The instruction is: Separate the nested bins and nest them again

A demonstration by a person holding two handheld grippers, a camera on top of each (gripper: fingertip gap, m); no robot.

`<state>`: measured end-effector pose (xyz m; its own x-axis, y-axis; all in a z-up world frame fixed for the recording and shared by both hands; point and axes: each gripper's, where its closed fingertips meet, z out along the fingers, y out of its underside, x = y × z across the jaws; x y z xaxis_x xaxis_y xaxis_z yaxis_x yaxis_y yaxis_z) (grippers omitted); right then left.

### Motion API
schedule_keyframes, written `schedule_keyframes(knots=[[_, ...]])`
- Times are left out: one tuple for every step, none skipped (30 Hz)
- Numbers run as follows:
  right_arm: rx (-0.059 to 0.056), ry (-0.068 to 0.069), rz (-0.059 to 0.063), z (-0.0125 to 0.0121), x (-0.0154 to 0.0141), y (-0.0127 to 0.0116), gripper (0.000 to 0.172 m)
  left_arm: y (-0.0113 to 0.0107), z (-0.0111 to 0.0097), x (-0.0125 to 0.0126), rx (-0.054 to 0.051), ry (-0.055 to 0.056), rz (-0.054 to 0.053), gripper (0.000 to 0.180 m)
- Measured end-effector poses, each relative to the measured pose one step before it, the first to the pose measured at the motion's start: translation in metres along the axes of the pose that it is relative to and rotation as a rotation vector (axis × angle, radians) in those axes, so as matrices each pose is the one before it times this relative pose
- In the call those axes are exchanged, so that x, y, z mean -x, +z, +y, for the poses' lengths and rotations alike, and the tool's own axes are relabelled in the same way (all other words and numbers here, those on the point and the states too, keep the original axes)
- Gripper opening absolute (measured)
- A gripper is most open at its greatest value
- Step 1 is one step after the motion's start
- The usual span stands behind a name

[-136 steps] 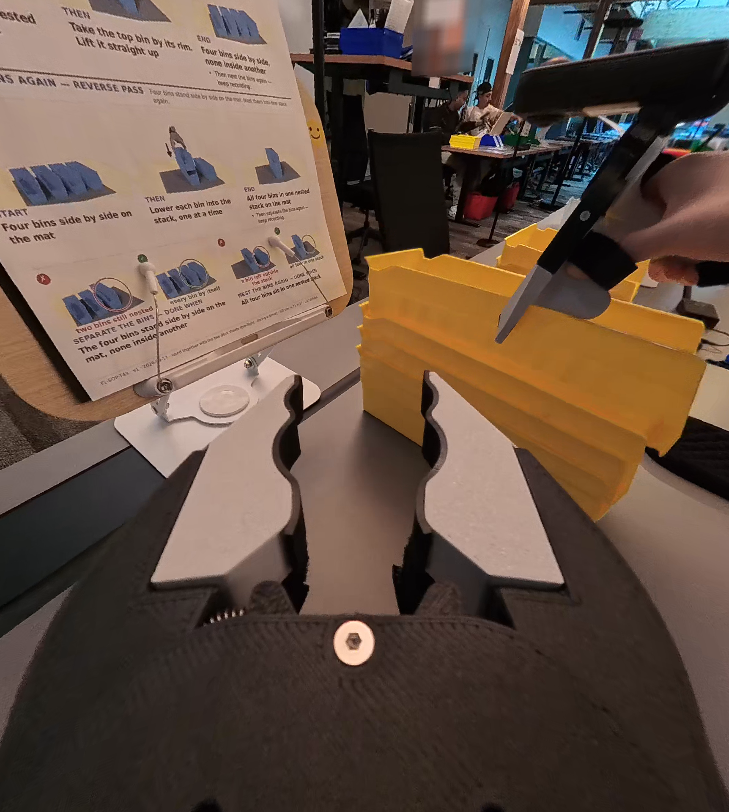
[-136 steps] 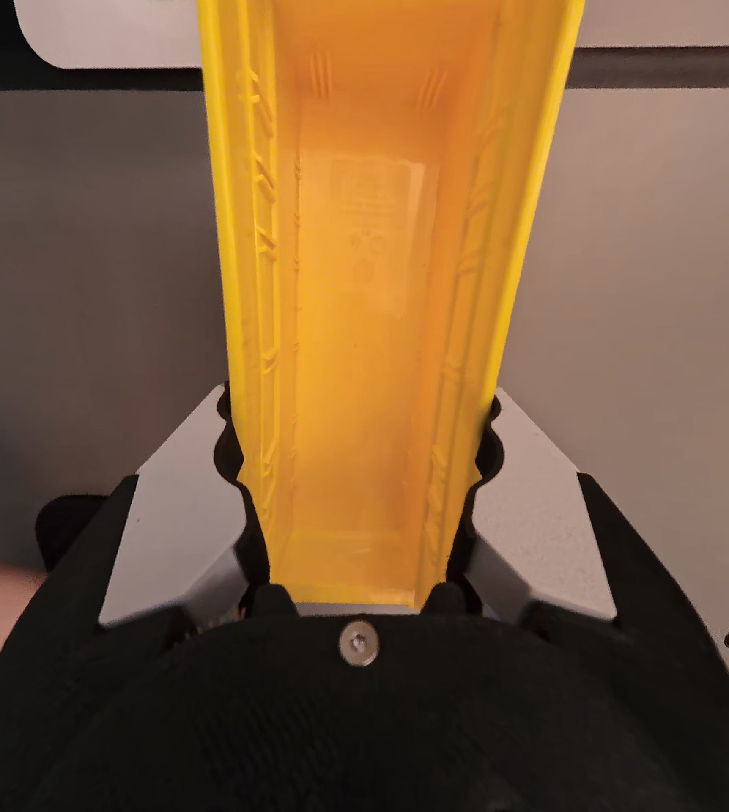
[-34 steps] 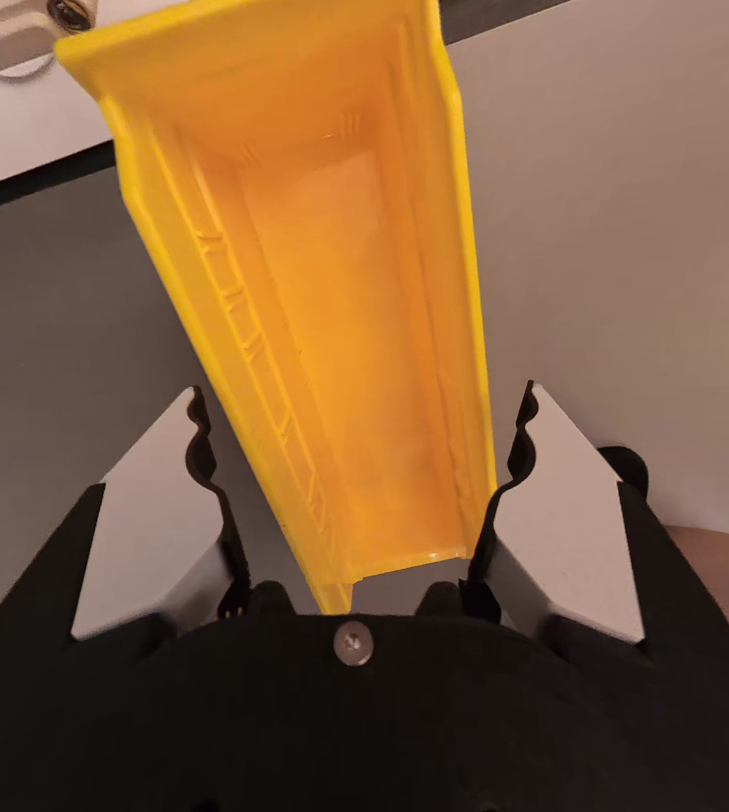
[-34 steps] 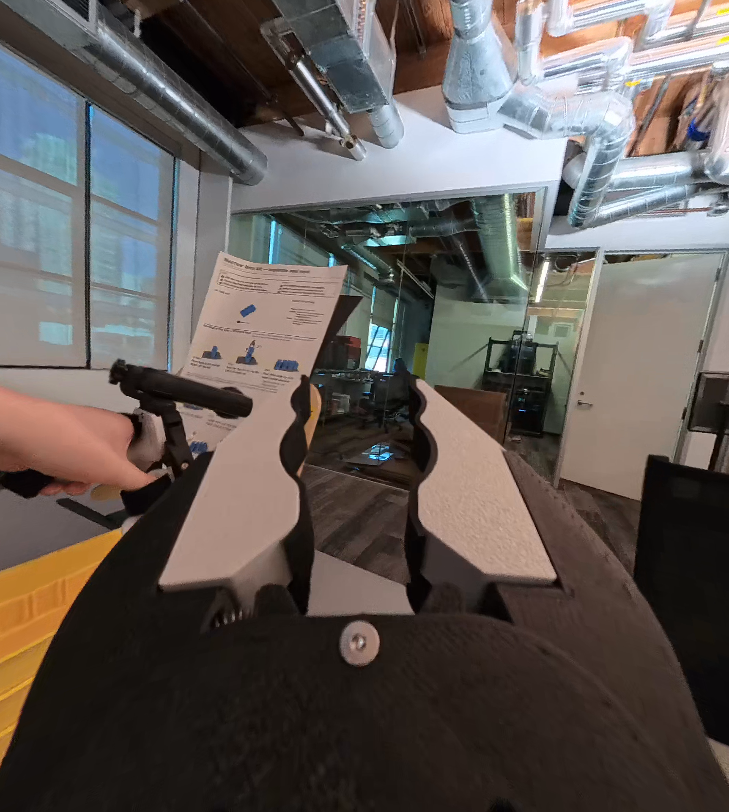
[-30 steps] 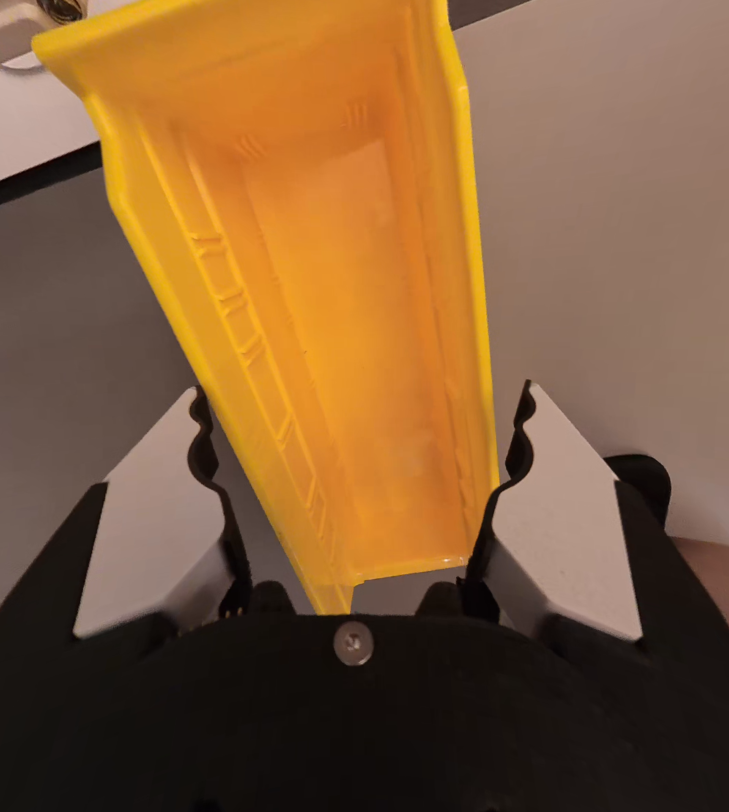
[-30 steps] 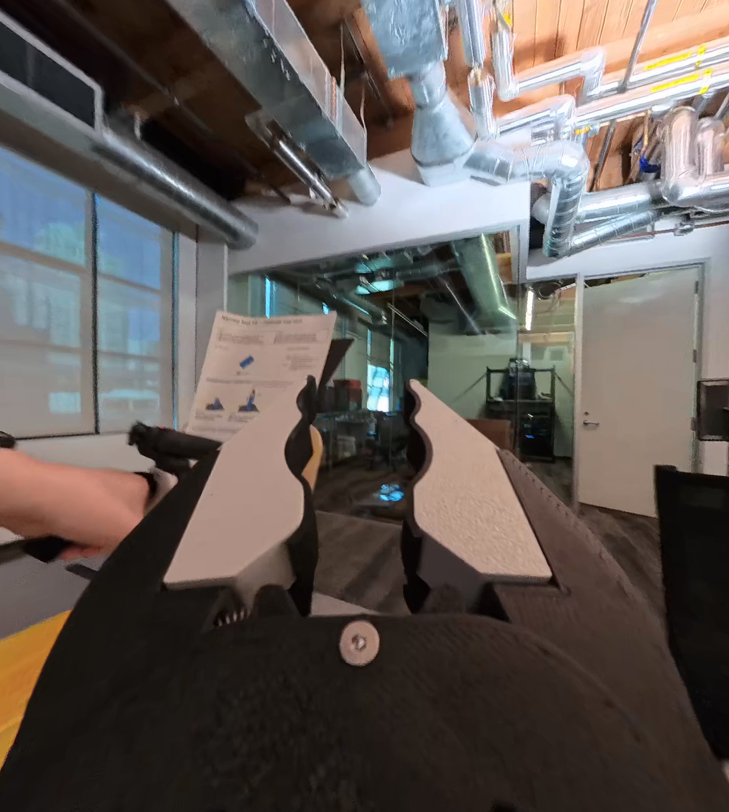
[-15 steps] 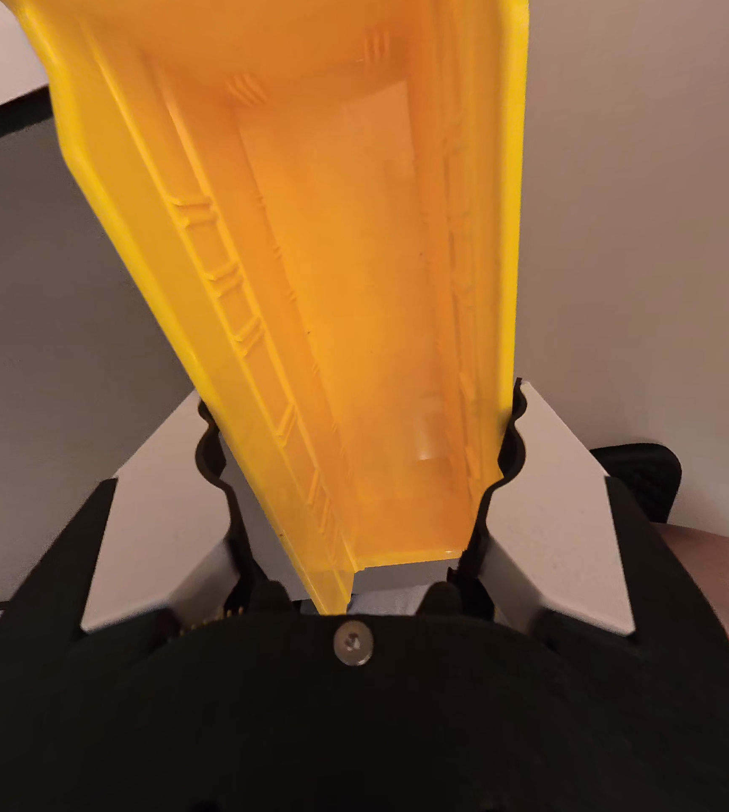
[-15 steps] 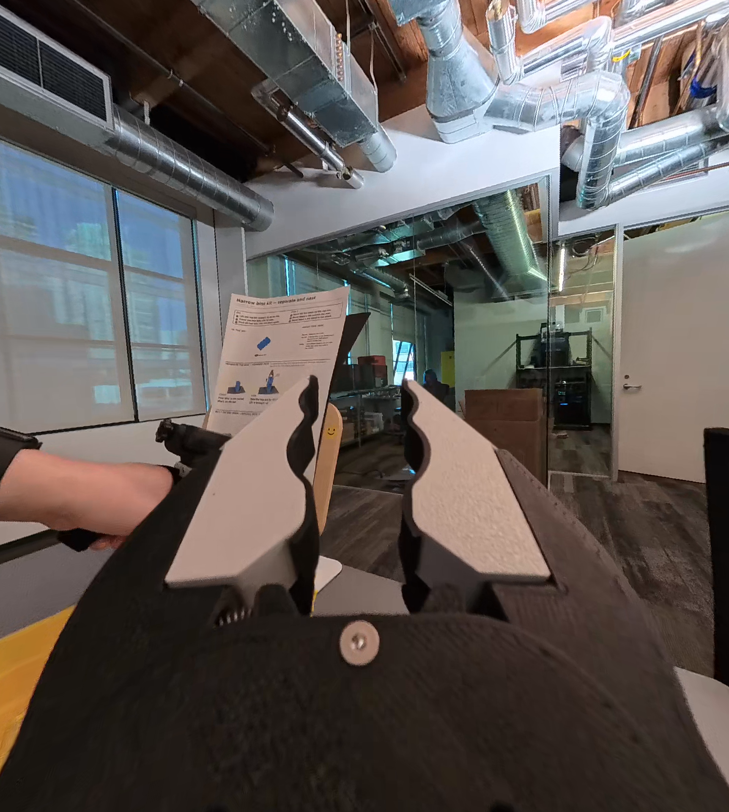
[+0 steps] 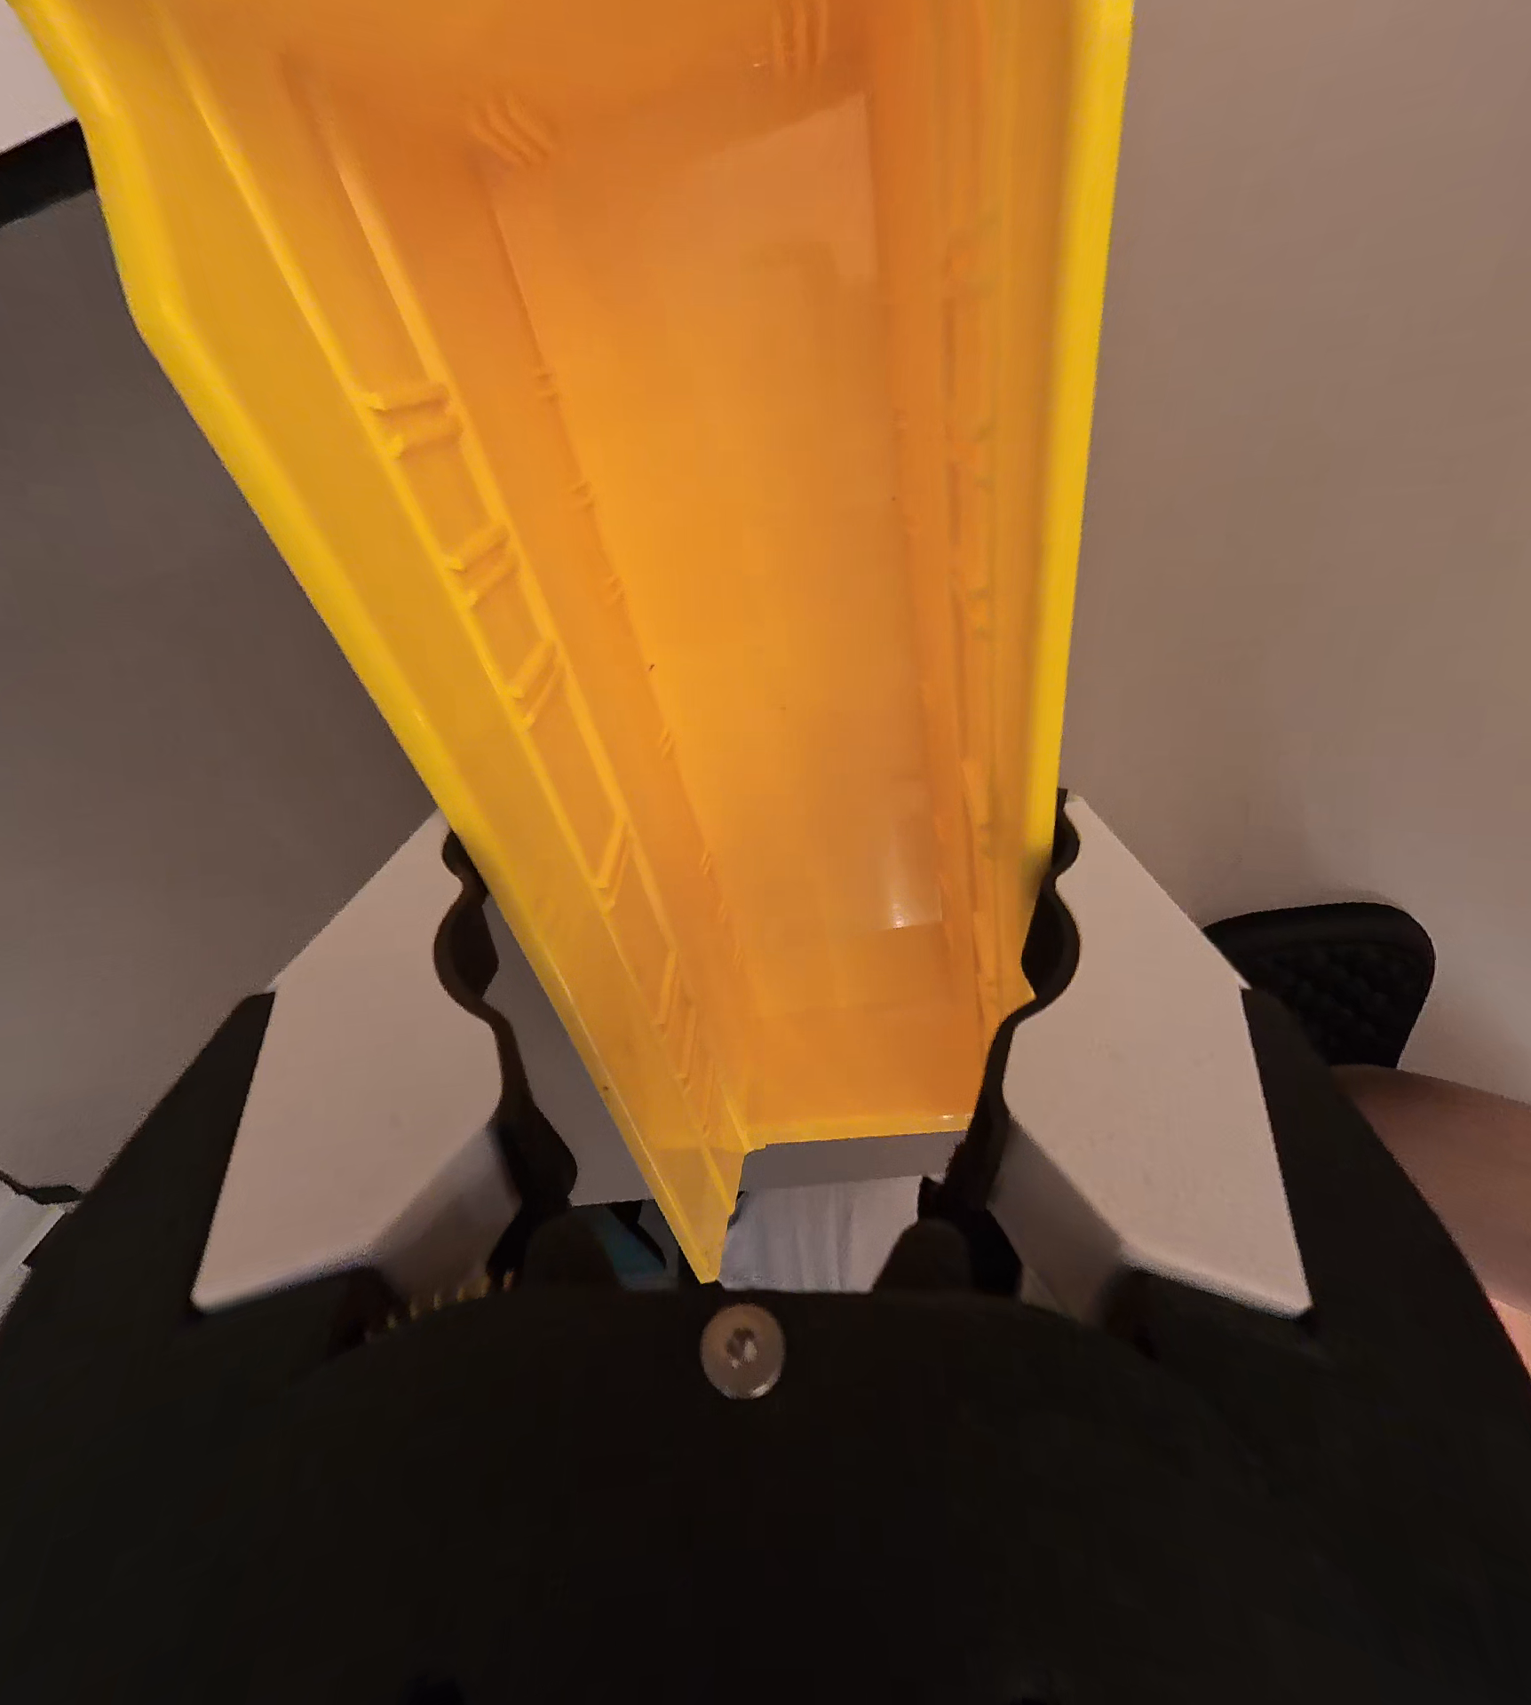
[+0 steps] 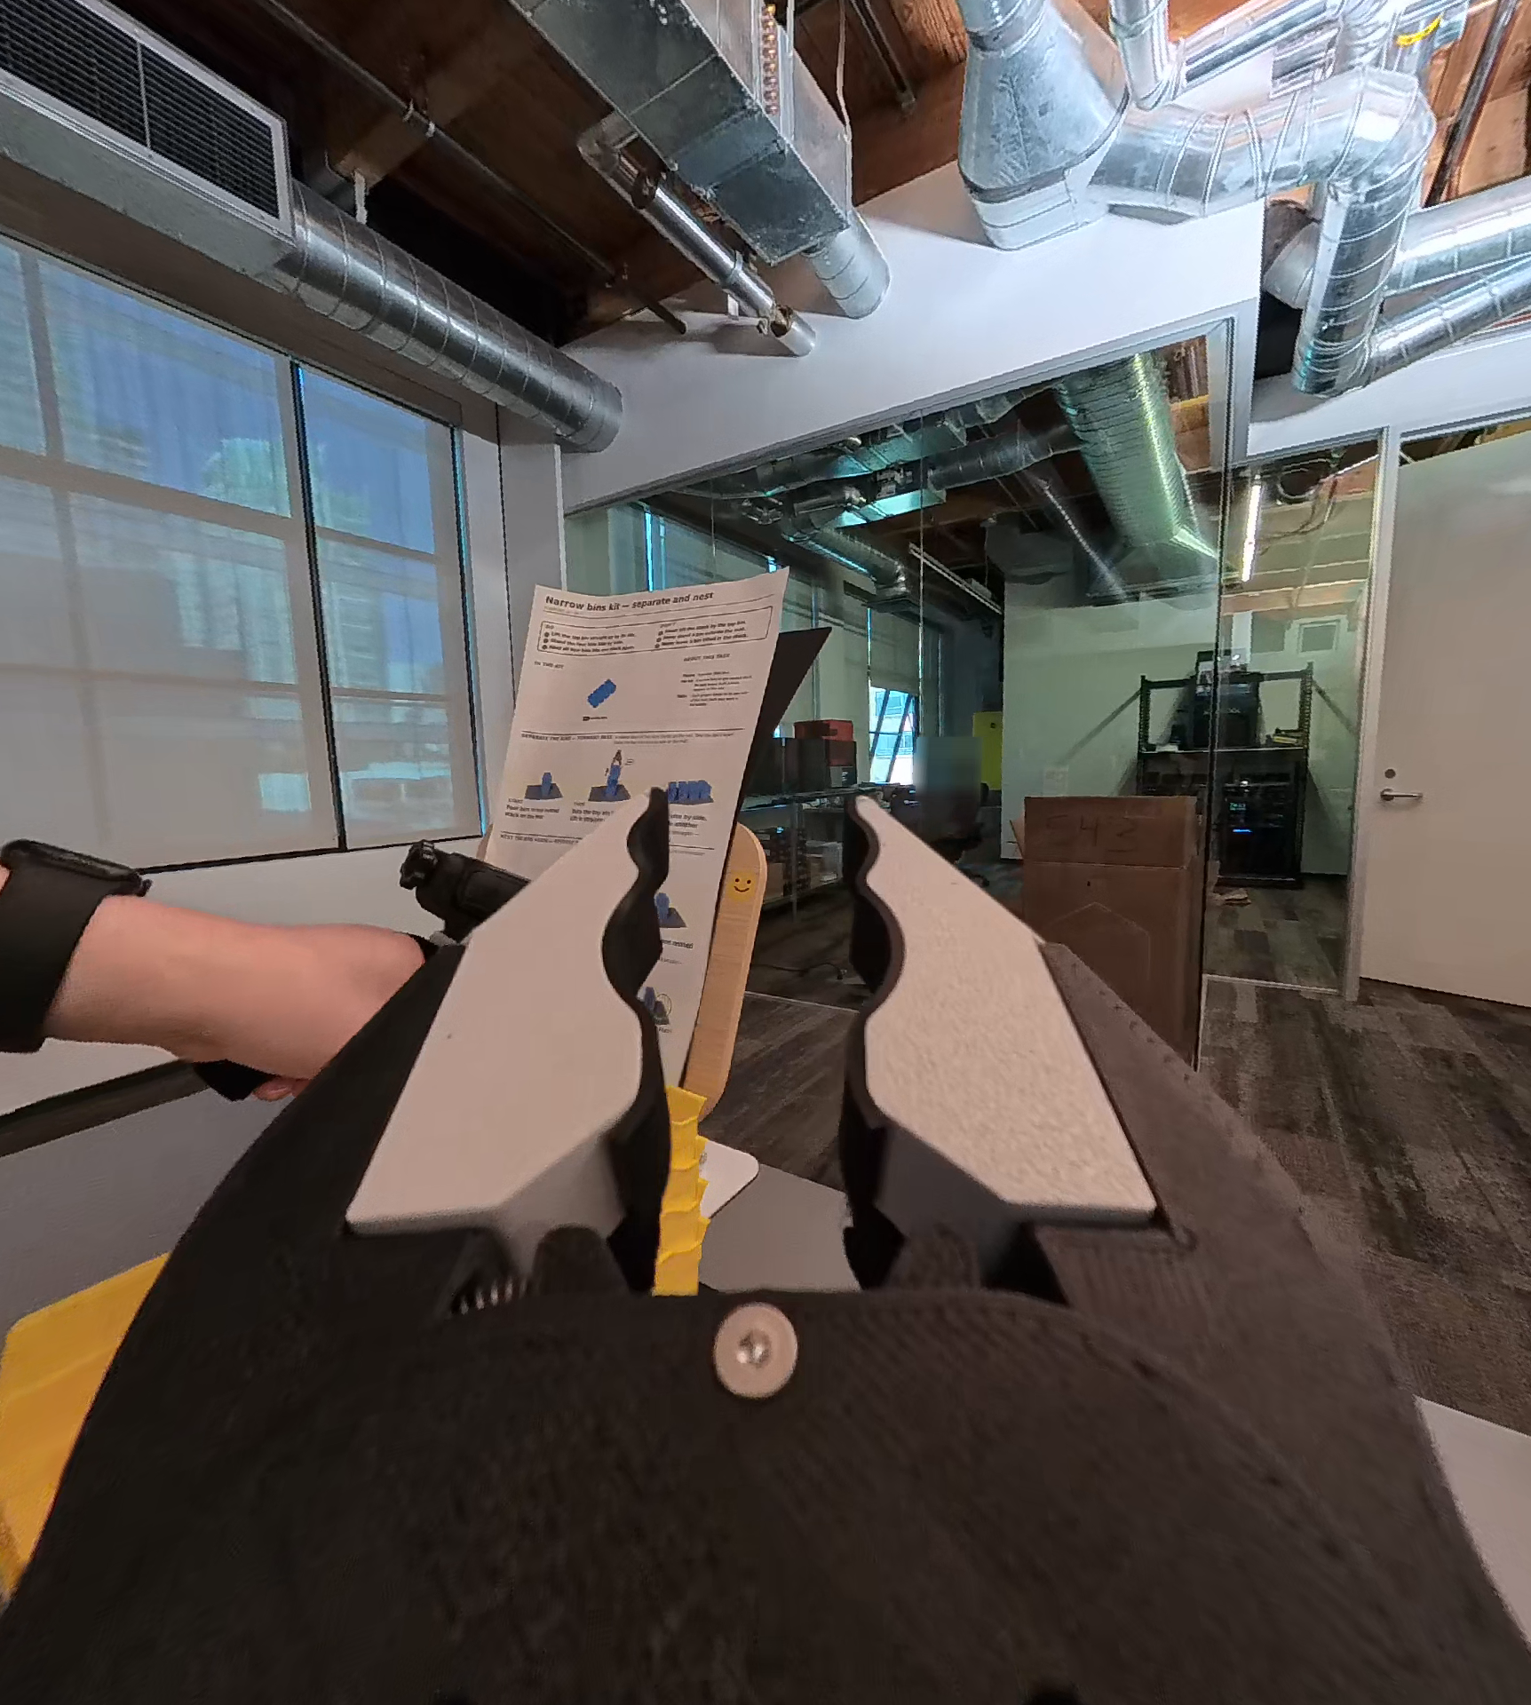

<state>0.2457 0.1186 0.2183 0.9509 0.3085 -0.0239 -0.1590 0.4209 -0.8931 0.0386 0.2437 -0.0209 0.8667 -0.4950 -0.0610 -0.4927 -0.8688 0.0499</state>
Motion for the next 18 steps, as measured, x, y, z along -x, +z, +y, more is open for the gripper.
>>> schedule_keyframes(knots=[[0.0001, 0.0042, -0.0012, 0.00008, -0.00026, -0.00007, 0.037, -0.00088, 0.00073, -0.00007, 0.0049, 0.0006, -0.0032, 0.118], [-0.0008, 0.0023, -0.0001, -0.00008, -0.00046, -0.00031, 0.037, -0.00118, 0.00116, 0.00006, 0.0090, 0.0018, -0.0037, 0.118], [-0.0016, 0.0017, 0.0005, -0.00044, -0.00043, -0.00031, 0.037, -0.00142, 0.00093, 0.00008, 0.0068, 0.0017, -0.0031, 0.118], [-0.0031, 0.0024, -0.0004, -0.00058, -0.00028, -0.00048, 0.037, -0.00208, 0.00105, -0.00002, 0.0052, -0.0005, -0.0026, 0.119], [-0.0036, 0.0058, -0.0029, -0.00076, -0.00002, -0.00040, 0.037, -0.00279, 0.00094, -0.00002, 0.0042, -0.0010, -0.0014, 0.119], [-0.0049, 0.0123, -0.0080, -0.00083, 0.00058, -0.00024, 0.037, -0.00355, -0.00015, 0.00035, -0.0032, 0.0004, -0.0003, 0.119], [-0.0068, 0.0199, -0.0145, -0.00108, 0.00139, -0.00018, 0.037, -0.00460, -0.00132, 0.00015, -0.0122, -0.0034, 0.0028, 0.119], [-0.0074, 0.0225, -0.0125, -0.00098, 0.00089, -0.00034, 0.037, -0.00572, -0.00149, 0.00029, -0.0148, -0.0039, 0.0014, 0.119], [-0.0073, 0.0171, -0.0064, -0.00095, 0.00000, -0.00048, 0.037, -0.00653, -0.00069, 0.00031, -0.0106, -0.0011, -0.0008, 0.120], [-0.0070, 0.0098, -0.0023, -0.00091, -0.00063, -0.00056, 0.037, -0.00693, 0.00074, 0.00035, -0.0051, 0.0030, -0.0028, 0.120], [-0.0025, 0.0041, 0.0032, -0.00045, -0.00141, -0.00061, 0.037, -0.00699, 0.00232, 0.00018, 0.0026, 0.0083, -0.0021, 0.121], [0.0019, -0.0016, 0.0070, 0.00009, -0.00194, -0.00070, 0.036, -0.00702, 0.00355, 0.00055, 0.0062, 0.0099, -0.0037, 0.121], [0.0026, -0.0033, 0.0063, 0.00011, -0.00175, -0.00072, 0.036, -0.00735, 0.00310, 0.00115, -0.0007, 0.0082, -0.0045, 0.121], [0.0010, 0.0005, 0.0047, -0.00005, -0.00164, -0.00081, 0.036, -0.00776, 0.00321, 0.00135, -0.0019, 0.0063, 0.0007, 0.121], [-0.0009, 0.0057, 0.0013, -0.00037, -0.00121, -0.00070, 0.037, -0.00828, 0.00360, 0.00088, -0.0014, 0.0005, 0.0117, 0.121], [-0.0025, 0.0095, -0.0017, -0.00051, -0.00067, -0.00058, 0.037, -0.00897, 0.00228, 0.00138, -0.0098, 0.0024, 0.0165, 0.122], [-0.0030, 0.0113, -0.0032, -0.00038, -0.00046, -0.00035, 0.037, -0.00949, 0.00086, 0.00223, -0.0200, -0.0006, 0.0171, 0.121], [-0.0027, 0.0116, -0.0035, -0.00023, -0.00016, -0.00021, 0.037, -0.00929, 0.00144, 0.00349, -0.0155, -0.0026, 0.0157, 0.122]])
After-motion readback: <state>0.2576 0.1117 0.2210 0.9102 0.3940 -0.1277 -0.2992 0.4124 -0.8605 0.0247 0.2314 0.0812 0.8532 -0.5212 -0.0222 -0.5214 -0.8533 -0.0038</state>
